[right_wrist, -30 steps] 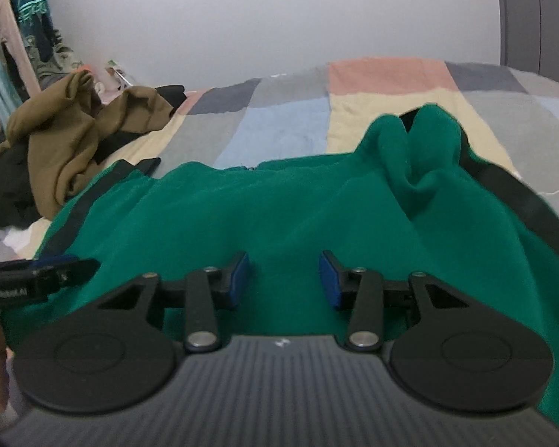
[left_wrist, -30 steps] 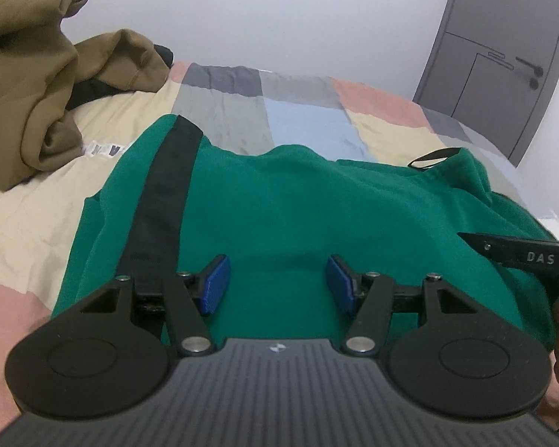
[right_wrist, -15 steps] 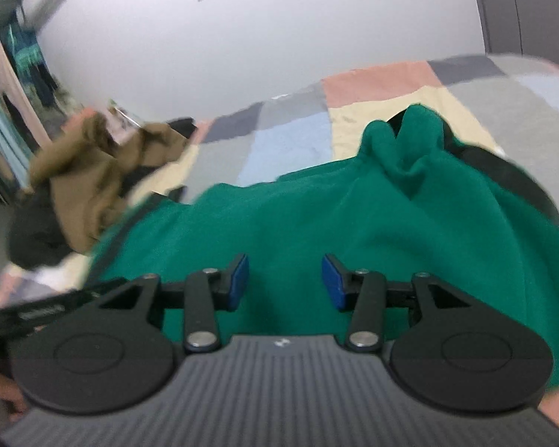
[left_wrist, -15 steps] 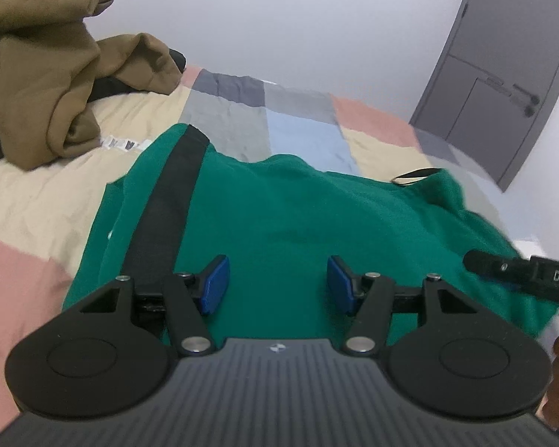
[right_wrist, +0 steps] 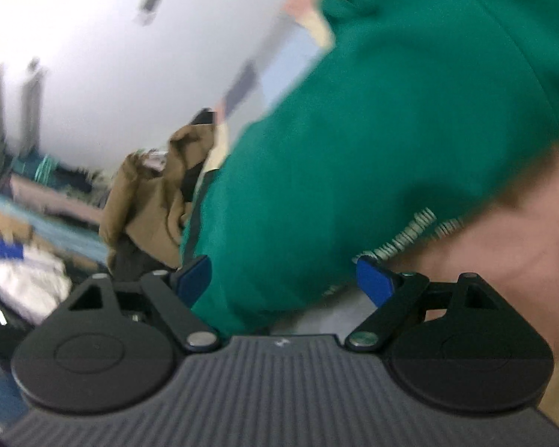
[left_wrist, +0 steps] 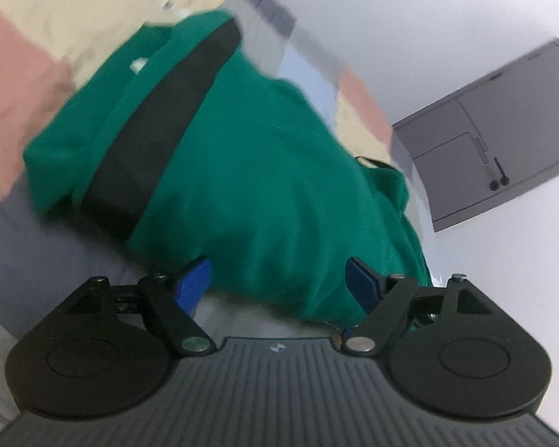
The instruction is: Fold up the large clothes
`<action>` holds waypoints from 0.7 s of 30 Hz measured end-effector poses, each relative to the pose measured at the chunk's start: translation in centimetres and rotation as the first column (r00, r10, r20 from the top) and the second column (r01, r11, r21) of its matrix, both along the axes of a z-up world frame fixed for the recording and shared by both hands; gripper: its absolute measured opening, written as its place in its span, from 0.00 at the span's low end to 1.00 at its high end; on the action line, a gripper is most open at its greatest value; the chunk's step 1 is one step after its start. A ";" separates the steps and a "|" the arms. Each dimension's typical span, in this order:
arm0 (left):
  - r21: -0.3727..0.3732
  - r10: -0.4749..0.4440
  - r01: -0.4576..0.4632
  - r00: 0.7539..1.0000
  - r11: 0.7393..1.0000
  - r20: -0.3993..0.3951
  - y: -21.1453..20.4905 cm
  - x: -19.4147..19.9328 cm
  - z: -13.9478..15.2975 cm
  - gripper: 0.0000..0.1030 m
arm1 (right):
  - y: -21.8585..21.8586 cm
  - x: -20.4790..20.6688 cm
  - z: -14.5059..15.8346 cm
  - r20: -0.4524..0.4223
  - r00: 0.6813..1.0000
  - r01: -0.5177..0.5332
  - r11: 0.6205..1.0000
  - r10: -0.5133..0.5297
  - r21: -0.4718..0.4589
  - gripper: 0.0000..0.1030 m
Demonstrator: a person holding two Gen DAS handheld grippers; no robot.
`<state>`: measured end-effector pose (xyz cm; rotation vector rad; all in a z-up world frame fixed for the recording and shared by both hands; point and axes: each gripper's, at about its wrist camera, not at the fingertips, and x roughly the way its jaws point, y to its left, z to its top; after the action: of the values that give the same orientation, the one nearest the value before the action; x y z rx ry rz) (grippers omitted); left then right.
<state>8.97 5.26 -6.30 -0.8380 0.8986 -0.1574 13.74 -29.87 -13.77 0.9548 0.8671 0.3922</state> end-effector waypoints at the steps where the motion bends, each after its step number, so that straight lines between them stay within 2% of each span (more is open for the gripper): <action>1: -0.012 0.001 -0.001 1.000 1.000 -0.017 0.0 0.2 -0.4 0.82 | -0.3 0.1 -0.7 -0.036 0.999 0.024 0.999 -0.023 0.029 0.84; 3: -0.041 -0.004 0.002 0.999 0.999 -0.053 0.1 0.7 -1.3 0.84 | -1.2 0.0 -2.0 -0.095 0.991 0.097 0.993 -0.090 0.064 0.86; 7: -0.138 0.043 -0.060 0.992 0.989 -0.122 1.0 1.7 -3.4 0.86 | -3.2 0.0 -3.3 -0.130 0.969 0.226 0.964 -0.208 0.140 0.85; 13: -0.275 0.177 -0.218 0.970 0.936 -0.168 3.5 2.6 -6.0 0.86 | -5.5 -0.1 -4.0 -0.158 0.913 0.401 0.901 -0.377 0.165 0.85; 16: -0.346 0.218 -0.263 0.962 0.901 -0.164 4.4 3.2 -7.2 0.85 | -5.9 0.4 -4.1 -0.157 0.906 0.416 0.894 -0.392 0.167 0.85; 19: -0.362 0.245 -0.283 0.958 0.888 -0.149 4.6 3.8 -7.8 0.84 | -5.3 1.5 -4.2 -0.140 0.920 0.385 0.912 -0.367 0.144 0.85; 21: -0.340 0.267 -0.299 0.954 0.892 -0.137 4.4 3.9 -7.7 0.77 | -4.8 2.4 -4.1 -0.122 0.931 0.358 0.927 -0.345 0.114 0.79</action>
<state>12.88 9.67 -14.00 -1.3167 0.8287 -0.0280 16.16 -34.70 -17.86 1.2395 0.7453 0.0939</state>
